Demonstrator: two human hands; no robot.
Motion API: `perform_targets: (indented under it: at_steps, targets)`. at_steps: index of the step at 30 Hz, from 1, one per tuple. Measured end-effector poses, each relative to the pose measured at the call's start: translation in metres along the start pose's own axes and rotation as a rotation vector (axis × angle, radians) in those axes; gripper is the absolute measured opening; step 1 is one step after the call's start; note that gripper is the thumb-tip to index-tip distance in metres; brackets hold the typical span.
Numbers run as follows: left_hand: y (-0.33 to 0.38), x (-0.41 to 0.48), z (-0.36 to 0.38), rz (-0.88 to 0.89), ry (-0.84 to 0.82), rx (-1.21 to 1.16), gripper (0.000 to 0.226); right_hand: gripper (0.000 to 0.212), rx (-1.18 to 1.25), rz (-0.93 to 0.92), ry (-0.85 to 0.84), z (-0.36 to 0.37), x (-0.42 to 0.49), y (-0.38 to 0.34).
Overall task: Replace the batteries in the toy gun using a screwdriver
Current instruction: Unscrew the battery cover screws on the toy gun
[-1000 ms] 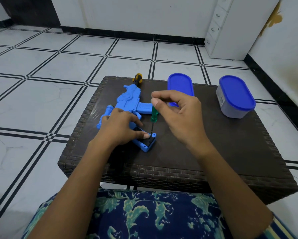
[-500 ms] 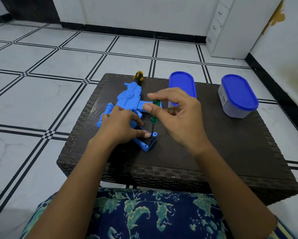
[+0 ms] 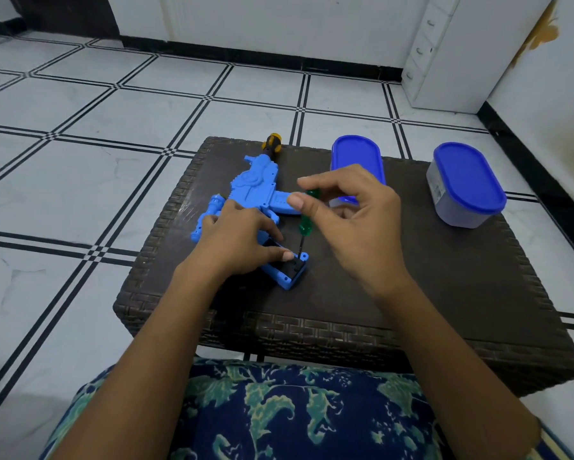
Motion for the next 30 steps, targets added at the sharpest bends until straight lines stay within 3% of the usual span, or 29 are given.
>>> perform_targets:
  at_steps: [12,17,20,23,30]
  targets:
    - [0.004,0.000,-0.003,0.006,0.026,0.026,0.019,0.011,0.074,0.029,-0.015,-0.002,0.001,0.001]
    - [0.006,0.001,-0.002,0.039,0.067,0.056,0.060,0.018,0.112,0.104,-0.017,-0.005,0.005,0.007]
    - [-0.003,0.002,0.011,-0.014,-0.032,0.066,0.079,0.017,0.112,0.105,-0.049,0.000,0.003,0.007]
    - [-0.014,-0.002,0.025,-0.092,-0.160,0.096,0.084,0.018,0.102,0.093,-0.058,0.002,0.001,0.006]
    - [-0.013,-0.002,0.027,-0.080,-0.201,0.127,0.083,0.015,0.104,0.112,-0.049,-0.001,0.003,0.004]
Point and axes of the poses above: each hand's wrist, its own x-axis towards the middle knuckle, its own z-axis out of the palm, y = z × x, the point moved 9 cm from there along x, towards the middle knuckle, and after that the axes turned 11 degrees about z, right-handed, at the moved point
